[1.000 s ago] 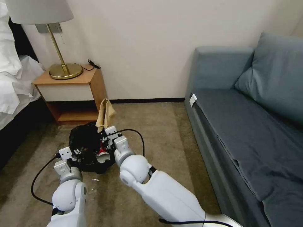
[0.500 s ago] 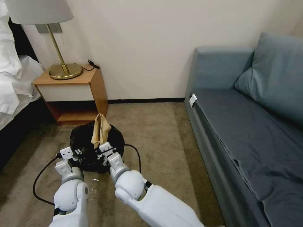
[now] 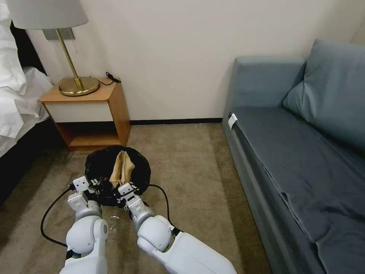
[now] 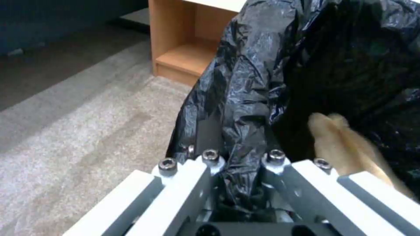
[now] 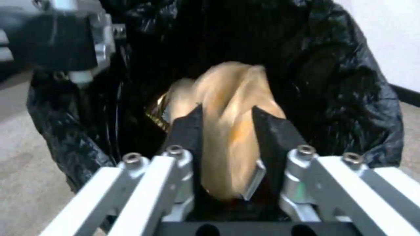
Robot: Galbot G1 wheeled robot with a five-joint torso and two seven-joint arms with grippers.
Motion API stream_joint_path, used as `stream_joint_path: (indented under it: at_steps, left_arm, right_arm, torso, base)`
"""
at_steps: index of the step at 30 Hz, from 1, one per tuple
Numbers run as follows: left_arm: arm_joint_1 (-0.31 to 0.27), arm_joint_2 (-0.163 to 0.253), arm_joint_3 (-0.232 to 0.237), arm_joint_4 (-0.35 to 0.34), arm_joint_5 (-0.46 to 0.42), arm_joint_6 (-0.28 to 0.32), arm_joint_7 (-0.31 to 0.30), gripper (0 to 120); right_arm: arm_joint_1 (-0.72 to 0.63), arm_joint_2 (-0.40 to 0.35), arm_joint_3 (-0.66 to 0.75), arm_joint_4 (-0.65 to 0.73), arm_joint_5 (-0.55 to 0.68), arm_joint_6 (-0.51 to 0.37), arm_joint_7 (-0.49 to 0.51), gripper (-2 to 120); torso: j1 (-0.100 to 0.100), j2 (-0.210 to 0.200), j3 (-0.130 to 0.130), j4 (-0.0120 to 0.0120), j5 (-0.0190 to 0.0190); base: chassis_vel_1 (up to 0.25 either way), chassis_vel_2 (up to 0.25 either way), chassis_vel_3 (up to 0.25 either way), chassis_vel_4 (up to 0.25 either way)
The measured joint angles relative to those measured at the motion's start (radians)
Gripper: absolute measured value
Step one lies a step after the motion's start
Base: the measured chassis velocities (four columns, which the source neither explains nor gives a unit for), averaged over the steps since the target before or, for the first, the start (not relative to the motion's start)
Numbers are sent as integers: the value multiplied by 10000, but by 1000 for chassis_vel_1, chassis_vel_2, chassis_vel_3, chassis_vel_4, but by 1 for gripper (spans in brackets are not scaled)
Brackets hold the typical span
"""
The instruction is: Pick up the trash bin, then pick up the garbage on the floor and place it into the trash bin.
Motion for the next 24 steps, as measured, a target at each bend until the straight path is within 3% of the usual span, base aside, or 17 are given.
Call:
stream_joint_path:
  at_steps: [8, 10, 14, 16, 19, 24]
  left_arm:
    - [-35, 25, -1, 57, 38, -4, 2, 4]
    - [-35, 66, -11, 57, 41, 3, 3, 4]
    - [-41, 132, -42, 82, 34, 19, 13, 4]
    - [-41, 232, -58, 88, -48, 64, 37, 4]
    - [-57, 292, -76, 62, -133, 128, 44, 4]
    - [-136, 360, -165, 50, -239, 154, 43, 4]
  right_arm:
    - [0, -3, 299, 588, 6, -108, -3, 57]
    - [210, -28, 816, 1026, 52, -139, -29, 70]
    - [327, -203, 1341, 1554, 194, -244, -17, 80]
    - [259, -463, 1851, 1958, 202, -125, 91, 92]
    - [30, -746, 2309, 2194, 96, 107, 126, 99]
    - [-606, -1242, 3298, 2474, -271, 621, -36, 100]
  torso:
    - [0, 0, 0, 0, 0]
    - [0, 0, 0, 1, 0]
    - [0, 0, 0, 0, 0]
    - [0, 0, 0, 1, 1]
    - [0, 0, 0, 1, 2]
    - [0, 0, 0, -1, 3]
  base:
    - [0, 0, 0, 0]
    - [0, 0, 0, 0]
    - [0, 0, 0, 0]
    - [0, 0, 0, 0]
    - [0, 0, 0, 0]
    - [0, 0, 0, 0]
